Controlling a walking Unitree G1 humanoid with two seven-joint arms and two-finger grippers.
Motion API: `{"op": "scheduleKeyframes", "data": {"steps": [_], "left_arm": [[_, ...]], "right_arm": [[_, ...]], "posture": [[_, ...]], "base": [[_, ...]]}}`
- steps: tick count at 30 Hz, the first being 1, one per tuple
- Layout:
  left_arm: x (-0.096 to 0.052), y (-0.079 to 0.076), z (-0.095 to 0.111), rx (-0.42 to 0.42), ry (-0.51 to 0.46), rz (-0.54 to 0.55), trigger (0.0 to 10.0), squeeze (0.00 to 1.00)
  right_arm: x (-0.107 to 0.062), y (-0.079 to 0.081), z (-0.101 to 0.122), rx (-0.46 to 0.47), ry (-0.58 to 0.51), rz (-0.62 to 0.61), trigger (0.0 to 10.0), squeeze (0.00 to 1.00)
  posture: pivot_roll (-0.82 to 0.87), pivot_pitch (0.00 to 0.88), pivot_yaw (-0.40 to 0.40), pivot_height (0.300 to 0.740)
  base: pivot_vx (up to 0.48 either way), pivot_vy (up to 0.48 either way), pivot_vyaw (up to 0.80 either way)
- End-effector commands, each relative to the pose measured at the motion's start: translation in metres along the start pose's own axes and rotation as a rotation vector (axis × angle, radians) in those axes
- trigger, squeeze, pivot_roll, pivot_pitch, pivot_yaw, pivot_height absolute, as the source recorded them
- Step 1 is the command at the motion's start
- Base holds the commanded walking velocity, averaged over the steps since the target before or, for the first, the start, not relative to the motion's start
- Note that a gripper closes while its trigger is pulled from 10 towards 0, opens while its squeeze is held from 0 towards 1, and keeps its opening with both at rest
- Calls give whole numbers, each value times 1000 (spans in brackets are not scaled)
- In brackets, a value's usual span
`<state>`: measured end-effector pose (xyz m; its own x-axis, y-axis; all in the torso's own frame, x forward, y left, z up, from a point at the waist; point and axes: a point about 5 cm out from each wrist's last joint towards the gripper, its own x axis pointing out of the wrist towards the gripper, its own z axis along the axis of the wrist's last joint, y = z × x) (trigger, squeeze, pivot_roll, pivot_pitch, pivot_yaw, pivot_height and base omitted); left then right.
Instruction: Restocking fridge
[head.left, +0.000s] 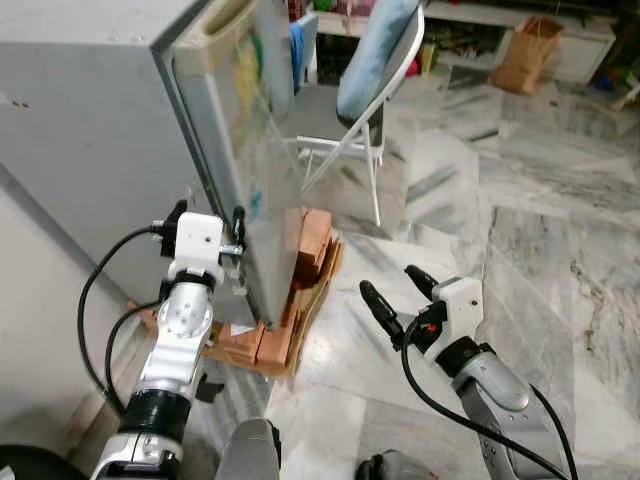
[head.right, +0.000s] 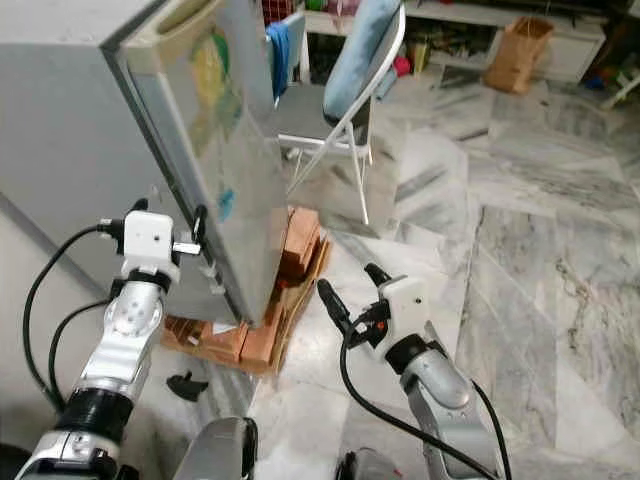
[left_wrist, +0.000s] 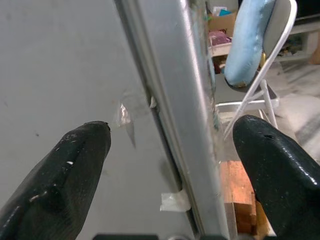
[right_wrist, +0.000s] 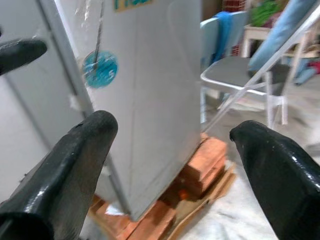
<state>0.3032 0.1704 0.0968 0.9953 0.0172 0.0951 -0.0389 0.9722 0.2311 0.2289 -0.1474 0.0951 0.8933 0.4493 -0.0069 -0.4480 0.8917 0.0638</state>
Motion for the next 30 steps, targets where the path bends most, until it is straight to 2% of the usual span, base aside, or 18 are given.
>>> {"op": "scheduleKeyframes", "data": {"steps": [1, 5, 9, 16, 21, 25, 28, 30], "left_arm": [[-7, 8, -1, -20, -3, 2, 10000, 0], [-21, 11, -6, -22, 6, -4, 10000, 0], [-21, 12, -6, -29, 2, 3, 10000, 0], [-1, 10, -3, -69, -1, -29, 10000, 0], [19, 12, 10, -78, -45, -55, 10000, 0], [36, 12, 24, -122, -81, -57, 10000, 0], [42, 10, 30, -125, -94, -59, 10000, 0], [45, 8, 30, -131, -95, -59, 10000, 0]], "right_arm": [[-5, -2, 9, -40, -13, -36, 10000, 0], [-11, -5, 9, -47, -3, -98, 10000, 0], [-10, -5, 9, -48, -6, -105, 10000, 0], [-7, -4, 8, -30, 27, -75, 10000, 0], [-21, -11, -2, -37, 85, -84, 10000, 0], [-28, -10, -10, -45, 102, -81, 10000, 0], [-19, -7, -4, -8, 51, -101, 10000, 0], [4, -1, 29, 16, -82, -62, 10000, 0]], "posture": [[84, 86, 14, 740], [88, 84, 13, 740], [93, 82, 3, 740], [77, 81, -17, 740], [57, 85, -17, 740], [47, 86, -14, 740], [40, 86, -5, 740], [35, 85, -2, 740]], "base": [[0, 0, 0], [0, 0, 0], [0, 0, 0], [0, 0, 0], [0, 0, 0], [0, 0, 0], [0, 0, 0], [0, 0, 0]]}}
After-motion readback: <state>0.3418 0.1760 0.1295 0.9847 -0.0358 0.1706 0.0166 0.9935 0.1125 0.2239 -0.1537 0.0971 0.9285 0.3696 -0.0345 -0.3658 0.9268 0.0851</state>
